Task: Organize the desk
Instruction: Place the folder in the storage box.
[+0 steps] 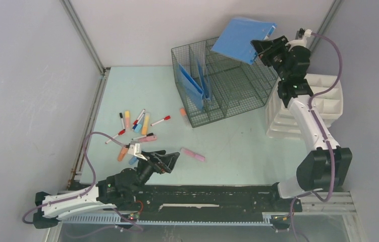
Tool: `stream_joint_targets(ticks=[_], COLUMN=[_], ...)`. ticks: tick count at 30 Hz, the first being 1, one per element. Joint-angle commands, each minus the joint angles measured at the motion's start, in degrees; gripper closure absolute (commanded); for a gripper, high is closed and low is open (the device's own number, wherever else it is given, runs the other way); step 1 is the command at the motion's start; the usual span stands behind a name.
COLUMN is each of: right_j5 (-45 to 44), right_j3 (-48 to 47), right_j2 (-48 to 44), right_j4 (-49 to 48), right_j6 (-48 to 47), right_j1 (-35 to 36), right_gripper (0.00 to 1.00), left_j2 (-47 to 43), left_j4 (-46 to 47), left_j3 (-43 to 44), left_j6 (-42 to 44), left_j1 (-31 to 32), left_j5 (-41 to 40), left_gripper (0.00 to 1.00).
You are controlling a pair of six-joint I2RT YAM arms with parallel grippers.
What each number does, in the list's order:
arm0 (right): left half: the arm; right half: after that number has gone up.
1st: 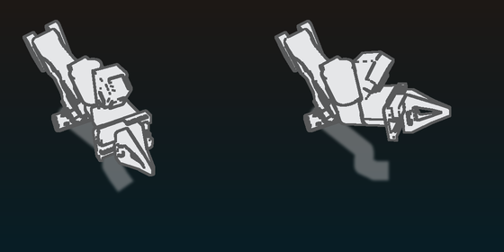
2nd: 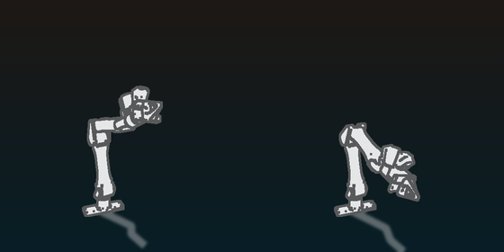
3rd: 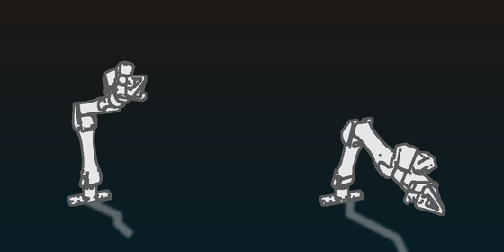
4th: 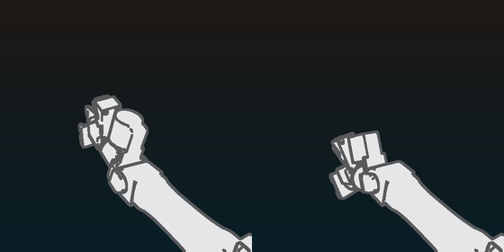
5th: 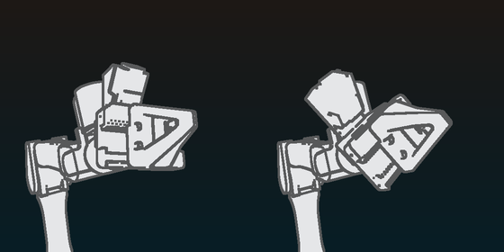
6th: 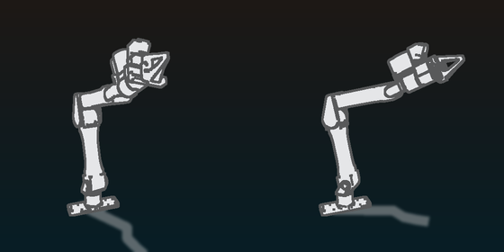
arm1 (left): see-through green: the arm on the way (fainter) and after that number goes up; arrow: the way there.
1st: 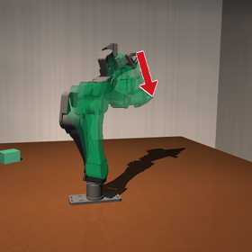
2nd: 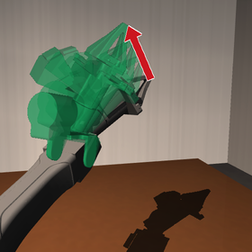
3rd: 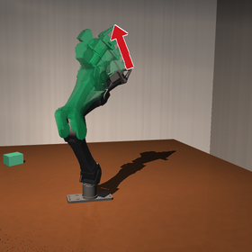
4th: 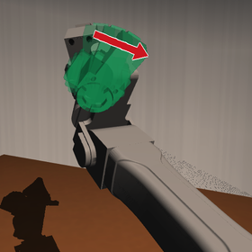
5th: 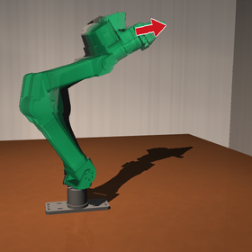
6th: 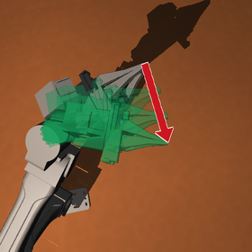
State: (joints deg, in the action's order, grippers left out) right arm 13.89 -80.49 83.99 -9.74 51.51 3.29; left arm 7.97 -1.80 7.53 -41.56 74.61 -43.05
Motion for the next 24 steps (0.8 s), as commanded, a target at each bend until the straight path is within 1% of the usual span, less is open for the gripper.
stream_joint_targets(ticks=[1,5,9,15,19,24], right_j5=[-8.5,-9.6,-11.1,-10.6,-9.5,-9.0], right_j3=[-0.5,-0.6,1.5,2.2,2.8,4.9], right_j2=[1.8,4.4,5.0,7.0,8.5,8.1], right_j4=[-7.8,-7.9,-8.2,-7.4,-8.0,-6.4], right_j6=[4.4,4.6,4.4,5.4,6.3,4.6], right_j1=[0.4,1.0,1.0,0.8,1.5,1.8], right_gripper=[1.00,1.00,1.00,1.00,0.96,0.89], left_j2=[0.1,0.0,-0.1,-0.7,-0.6,-0.6], left_j4=[1.1,1.1,1.2,1.6,1.5,1.5], left_j3=[-0.1,-0.1,-0.4,-1.3,-1.4,-1.6], left_j6=[0.1,0.1,-0.4,-1.0,-1.3,-1.8], left_j1=[0.1,0.2,0.2,0.2,0.2,0.2], left_j5=[-2.7,-2.9,-2.4,-2.0,-1.5,-0.9], left_gripper=[0.00,0.00,0.00,0.00,0.00,0.00])
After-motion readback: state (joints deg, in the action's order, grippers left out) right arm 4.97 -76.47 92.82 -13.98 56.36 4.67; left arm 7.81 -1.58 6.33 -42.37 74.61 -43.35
